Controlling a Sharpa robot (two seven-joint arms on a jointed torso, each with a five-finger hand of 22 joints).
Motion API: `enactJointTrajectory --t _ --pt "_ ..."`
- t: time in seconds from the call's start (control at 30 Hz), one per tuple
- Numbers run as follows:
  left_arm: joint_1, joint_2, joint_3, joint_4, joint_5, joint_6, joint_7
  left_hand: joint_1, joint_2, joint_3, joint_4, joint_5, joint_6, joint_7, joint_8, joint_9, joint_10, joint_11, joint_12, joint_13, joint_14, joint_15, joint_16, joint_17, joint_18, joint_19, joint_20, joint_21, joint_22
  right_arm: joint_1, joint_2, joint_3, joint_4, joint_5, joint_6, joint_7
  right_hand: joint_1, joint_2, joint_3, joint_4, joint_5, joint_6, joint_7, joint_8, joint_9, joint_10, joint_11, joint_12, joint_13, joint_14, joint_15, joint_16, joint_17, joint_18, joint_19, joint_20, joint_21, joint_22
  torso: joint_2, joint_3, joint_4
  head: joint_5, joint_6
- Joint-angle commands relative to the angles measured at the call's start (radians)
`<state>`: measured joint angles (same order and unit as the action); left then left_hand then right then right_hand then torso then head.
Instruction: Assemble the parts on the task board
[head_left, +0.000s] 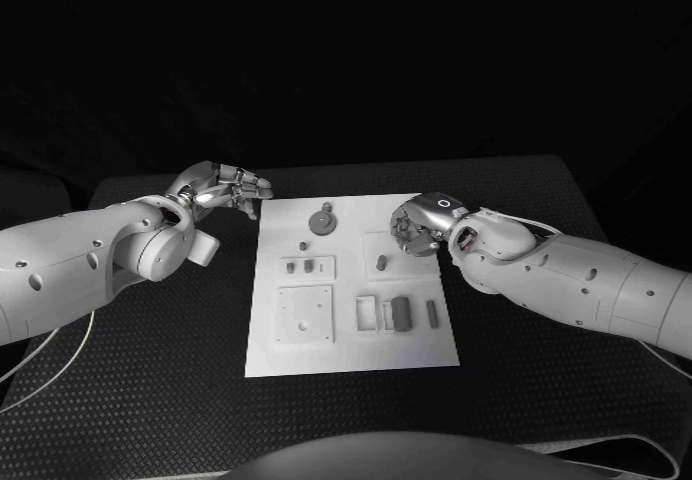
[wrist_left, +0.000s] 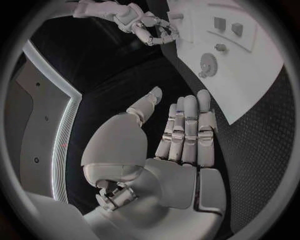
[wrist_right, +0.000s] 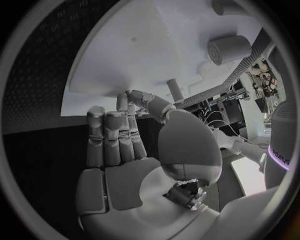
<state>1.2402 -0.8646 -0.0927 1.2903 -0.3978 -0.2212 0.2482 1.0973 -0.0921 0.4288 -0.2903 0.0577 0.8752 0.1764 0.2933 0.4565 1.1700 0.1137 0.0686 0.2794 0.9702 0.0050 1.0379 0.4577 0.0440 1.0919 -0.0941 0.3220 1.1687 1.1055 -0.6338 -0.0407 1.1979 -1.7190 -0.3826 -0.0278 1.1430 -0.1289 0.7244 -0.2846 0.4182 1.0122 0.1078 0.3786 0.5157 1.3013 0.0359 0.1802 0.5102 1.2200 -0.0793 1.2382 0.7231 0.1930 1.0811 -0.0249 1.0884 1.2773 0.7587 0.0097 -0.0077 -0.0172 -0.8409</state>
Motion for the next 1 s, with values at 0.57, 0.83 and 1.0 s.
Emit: enactJointTrajectory --t 0.57,0.83,1.0 --pt "0.001 -0.001 0.001 -0.002 0.006 0.017 -0.001 -0.001 0.001 -0.008 0.000 -0.007 -0.010 0.003 -0.007 -0.002 -0.010 0.000 0.001 -0.001 0.009 0.001 -0.004 0.001 0.027 0.007 0.001 -0.007 -0.001 0.009 -0.035 0.023 0.054 0.055 0.021 0.016 0.041 0.057 0.004 0.000 0.003 0.010 -0.001 0.004 0.002 0.025 -0.014 -0.002 0.016 0.000 -0.007 -0.003 0.002 0.069 0.001 -0.007 0.002 0.002 0.000 0.0003 -0.0005 0.001 -0.001" --pt "0.001 -0.001 0.001 -0.001 0.006 0.019 -0.001 -0.001 0.000 -0.009 0.000 -0.006 -0.013 0.004 -0.008 -0.002 -0.012 0.001 0.000 -0.002 0.009 0.002 -0.004 0.002 0.027 0.007 0.002 -0.007 -0.001 0.014 -0.044 0.030 0.062 0.071 0.030 0.015 0.040 0.056 0.003 -0.001 0.003 0.011 -0.001 0.004 0.002 0.026 -0.014 -0.002 0.016 0.000 -0.008 -0.004 0.002 0.069 0.001 -0.007 0.002 0.002 0.000 0.0000 0.0001 -0.003 0.000" --pt "0.001 -0.001 0.001 -0.002 0.006 0.019 -0.002 0.000 0.000 -0.009 0.000 -0.007 -0.014 0.005 -0.008 -0.003 -0.013 0.001 0.000 -0.002 0.009 0.002 -0.005 0.002 0.027 0.008 0.002 -0.008 -0.001 0.014 -0.047 0.031 0.064 0.099 0.029 0.019 0.039 0.056 0.003 -0.001 0.003 0.011 -0.001 0.004 0.002 0.026 -0.014 -0.002 0.017 0.000 -0.008 -0.004 0.002 0.069 0.001 -0.007 0.002 0.002 0.000 0.0007 0.0005 -0.004 0.000"
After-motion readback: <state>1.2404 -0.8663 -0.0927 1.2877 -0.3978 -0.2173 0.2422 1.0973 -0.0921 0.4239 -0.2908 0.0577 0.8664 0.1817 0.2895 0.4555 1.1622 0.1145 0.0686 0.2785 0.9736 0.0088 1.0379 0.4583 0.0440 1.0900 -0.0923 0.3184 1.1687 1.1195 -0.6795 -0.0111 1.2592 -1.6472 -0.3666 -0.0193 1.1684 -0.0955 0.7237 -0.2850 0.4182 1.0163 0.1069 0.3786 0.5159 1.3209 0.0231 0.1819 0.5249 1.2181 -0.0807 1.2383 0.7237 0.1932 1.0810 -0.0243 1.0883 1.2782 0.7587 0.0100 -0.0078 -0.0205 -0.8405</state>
